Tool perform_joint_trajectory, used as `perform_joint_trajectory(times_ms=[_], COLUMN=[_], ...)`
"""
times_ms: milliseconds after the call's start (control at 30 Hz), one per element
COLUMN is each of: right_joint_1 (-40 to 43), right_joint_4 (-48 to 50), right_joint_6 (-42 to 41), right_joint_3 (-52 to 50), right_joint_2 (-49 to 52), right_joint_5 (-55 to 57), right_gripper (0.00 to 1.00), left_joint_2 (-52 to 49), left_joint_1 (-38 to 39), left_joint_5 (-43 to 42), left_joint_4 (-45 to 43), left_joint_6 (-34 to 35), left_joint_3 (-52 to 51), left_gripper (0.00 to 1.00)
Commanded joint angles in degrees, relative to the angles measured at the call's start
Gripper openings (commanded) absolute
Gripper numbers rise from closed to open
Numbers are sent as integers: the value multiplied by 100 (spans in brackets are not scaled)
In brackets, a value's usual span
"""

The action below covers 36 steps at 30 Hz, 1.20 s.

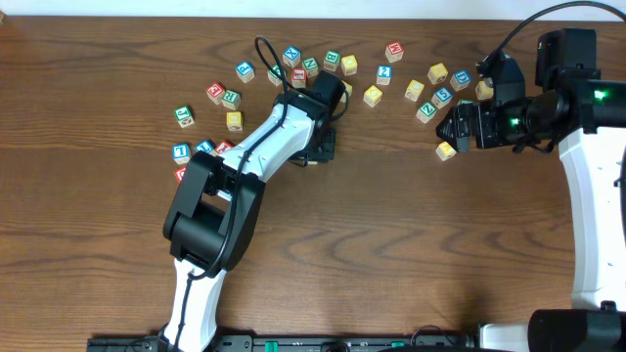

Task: Spell out AI2

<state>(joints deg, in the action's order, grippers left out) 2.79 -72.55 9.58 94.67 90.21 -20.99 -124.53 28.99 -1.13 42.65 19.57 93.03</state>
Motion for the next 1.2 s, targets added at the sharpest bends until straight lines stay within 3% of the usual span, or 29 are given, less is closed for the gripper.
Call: perform_joint_trajectory(times_ms=[0,233,633,1000,1167], right_joint_1=[55,55,55,52,35], right_joint_4=[-11,-7,107,258,409], right_joint_6=[79,79,79,70,-492], right_joint_3=[90,90,90,87,87], right_joint_2=[-9,-9,-9,-9,-2], right_joint_5=[7,7,7,-63,-201], right_gripper=[99,99,99,99,99], left_joint_2=[-66,-44,614,2015,2490], left_joint_1=[13,7,-46,-527,-879], left_joint_5=[68,68,9,9,9], left_joint_4=[7,7,22,116,452], left_joint_6=[70,66,48,66,66], left_joint_3=[-46,-42,179,278,278], left_gripper=[40,46,63,64,64])
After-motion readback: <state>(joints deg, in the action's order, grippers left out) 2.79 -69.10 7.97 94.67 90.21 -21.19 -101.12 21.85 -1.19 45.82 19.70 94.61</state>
